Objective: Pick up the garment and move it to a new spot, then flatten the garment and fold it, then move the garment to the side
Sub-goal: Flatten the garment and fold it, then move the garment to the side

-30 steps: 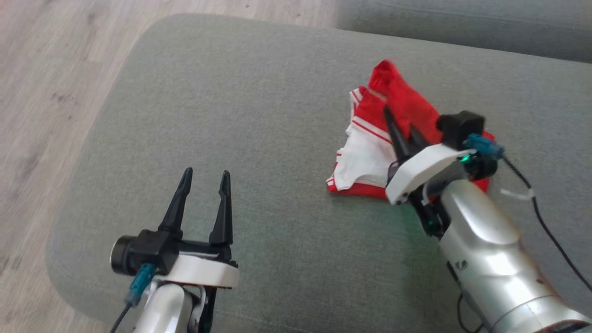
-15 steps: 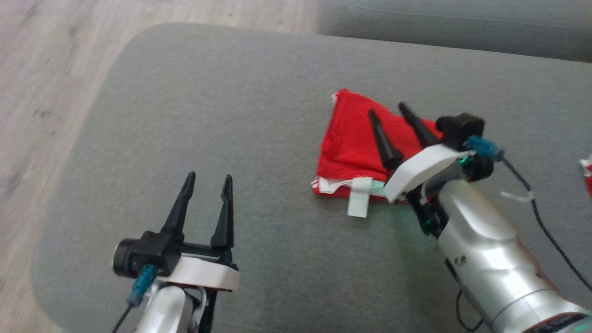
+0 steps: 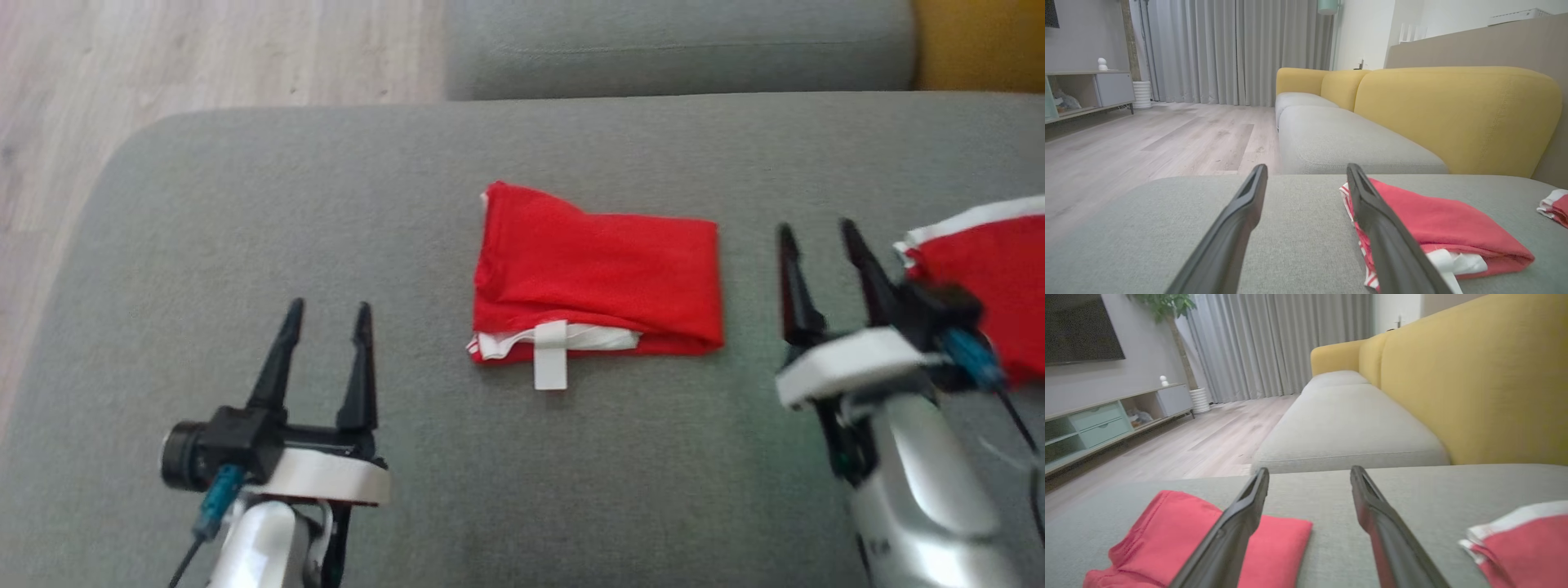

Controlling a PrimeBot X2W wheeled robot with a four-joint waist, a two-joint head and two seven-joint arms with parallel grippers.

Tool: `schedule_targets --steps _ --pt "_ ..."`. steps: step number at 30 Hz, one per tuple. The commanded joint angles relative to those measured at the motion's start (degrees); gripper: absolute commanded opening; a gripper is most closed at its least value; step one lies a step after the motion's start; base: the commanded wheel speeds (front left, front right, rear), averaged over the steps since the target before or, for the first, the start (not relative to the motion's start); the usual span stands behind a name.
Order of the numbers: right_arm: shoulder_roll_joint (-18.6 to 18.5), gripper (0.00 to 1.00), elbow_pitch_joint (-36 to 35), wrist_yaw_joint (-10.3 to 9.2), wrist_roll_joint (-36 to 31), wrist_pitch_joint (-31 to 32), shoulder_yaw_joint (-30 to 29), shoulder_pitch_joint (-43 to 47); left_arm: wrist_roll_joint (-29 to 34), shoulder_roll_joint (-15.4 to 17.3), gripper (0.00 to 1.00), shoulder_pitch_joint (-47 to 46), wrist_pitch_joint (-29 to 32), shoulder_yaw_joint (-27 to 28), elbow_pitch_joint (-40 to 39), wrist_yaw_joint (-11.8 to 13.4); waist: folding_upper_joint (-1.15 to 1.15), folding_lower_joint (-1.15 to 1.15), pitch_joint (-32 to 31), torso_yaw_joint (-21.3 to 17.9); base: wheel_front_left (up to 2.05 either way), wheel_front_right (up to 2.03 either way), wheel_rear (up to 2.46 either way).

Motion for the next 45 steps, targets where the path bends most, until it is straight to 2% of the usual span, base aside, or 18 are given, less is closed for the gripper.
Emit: schedule_targets --steps 1,6,10,26,35,38,45 --pt "0.70 1.00 -3.61 -0.05 -0.75 -0.61 0.37 -0.38 0.41 0.82 1.00 -2.22 -0.29 2.47 -1.77 0.03 0.00 0.00 -0.55 -1.14 0.00 0.00 0.00" --pt "0.70 1.00 -11.59 -0.05 -2.12 -0.62 -1.23 7.85 0.48 0.51 1.00 -0.45 -0.29 3.71 -1.76 -0.09 0.00 0.00 -0.51 -2.77 0.00 0.00 0.00" --pt "0.70 1.00 -14.40 -0.05 -1.72 -0.62 -2.17 12.47 0.34 0.13 1.00 0.81 -0.29 3.90 -1.78 -0.09 0.00 0.00 -0.14 -3.20 0.00 0.00 0.00" --pt "0.70 1.00 -15.26 -0.05 -1.24 -0.62 -2.68 12.98 1.38 -0.29 1.00 0.65 -0.29 3.45 -2.06 -0.79 0.00 0.00 1.56 -1.40 0.00 0.00 0.00" --pt "0.70 1.00 -7.43 -0.05 0.06 1.52 -1.84 5.43 0.92 -0.31 1.00 -0.65 -0.29 1.51 -1.72 -0.85 0.00 0.00 5.60 2.44 0.00 0.00 0.00" --pt "0.70 1.00 -1.34 -0.05 2.67 6.57 -1.45 1.54 0.68 -0.31 1.00 -1.44 -0.29 0.83 -1.52 -0.90 0.00 0.00 7.06 4.22 0.00 0.00 0.00" --pt "0.70 1.00 11.64 -0.05 4.70 9.79 -4.23 -6.64 -0.02 -0.32 1.00 -3.06 -0.29 -1.33 -0.96 -0.63 0.00 0.00 9.04 8.20 0.00 0.00 0.00"
